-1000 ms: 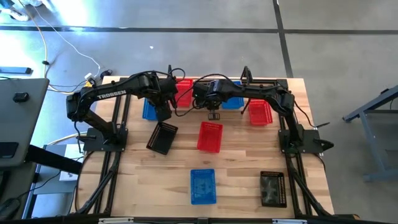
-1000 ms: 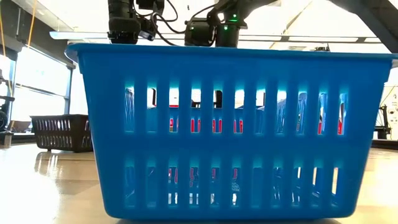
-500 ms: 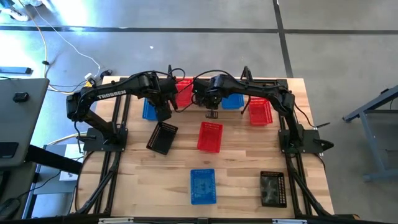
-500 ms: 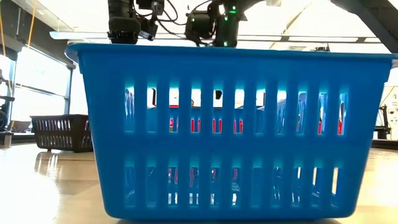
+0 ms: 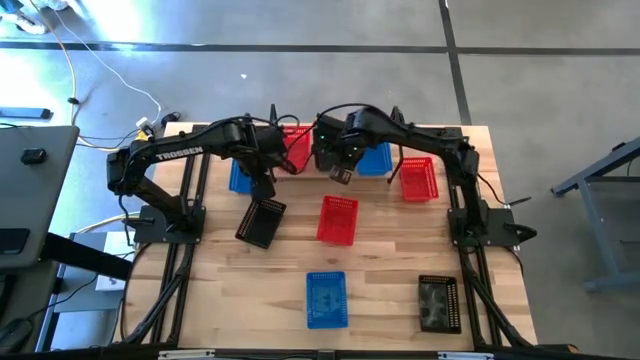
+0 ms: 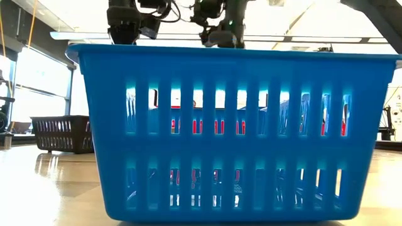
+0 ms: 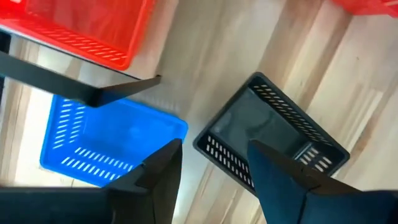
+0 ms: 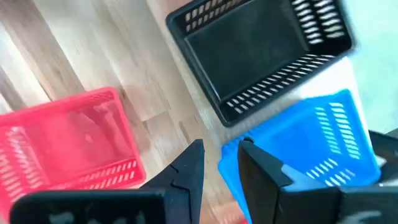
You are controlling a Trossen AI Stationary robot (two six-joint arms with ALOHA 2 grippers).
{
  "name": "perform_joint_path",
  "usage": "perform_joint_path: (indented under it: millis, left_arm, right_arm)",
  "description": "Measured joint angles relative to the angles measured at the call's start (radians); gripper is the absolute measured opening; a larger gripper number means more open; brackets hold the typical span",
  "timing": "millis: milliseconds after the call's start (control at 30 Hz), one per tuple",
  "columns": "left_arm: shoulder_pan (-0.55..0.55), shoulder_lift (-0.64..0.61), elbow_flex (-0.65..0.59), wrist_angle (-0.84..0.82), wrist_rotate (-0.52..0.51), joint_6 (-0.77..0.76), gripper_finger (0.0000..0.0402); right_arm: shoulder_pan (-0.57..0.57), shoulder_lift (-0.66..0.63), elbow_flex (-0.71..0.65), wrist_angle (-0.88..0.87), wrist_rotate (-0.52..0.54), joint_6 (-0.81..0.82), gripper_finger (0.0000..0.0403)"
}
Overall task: Stack baskets on shelf by color
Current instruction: Stack the bottom red basket on top of the red basket on the shelf
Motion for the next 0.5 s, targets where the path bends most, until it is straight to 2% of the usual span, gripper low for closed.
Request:
perform_joint_path:
  millis: [267, 500]
  left_arm:
    - [-0.093, 0.000, 0.000, 0.005, 0.001, 0.034, 0.0174]
    - [-0.194, 0.000, 0.000, 0.134, 0.037, 0.048, 0.0174]
  right_arm:
    - [0.021, -0.122, 0.000, -0.058, 0.058, 0.135, 0.0085]
    - [0.061, -0.205, 0.000, -0.087, 0.097, 0.226, 0.0085]
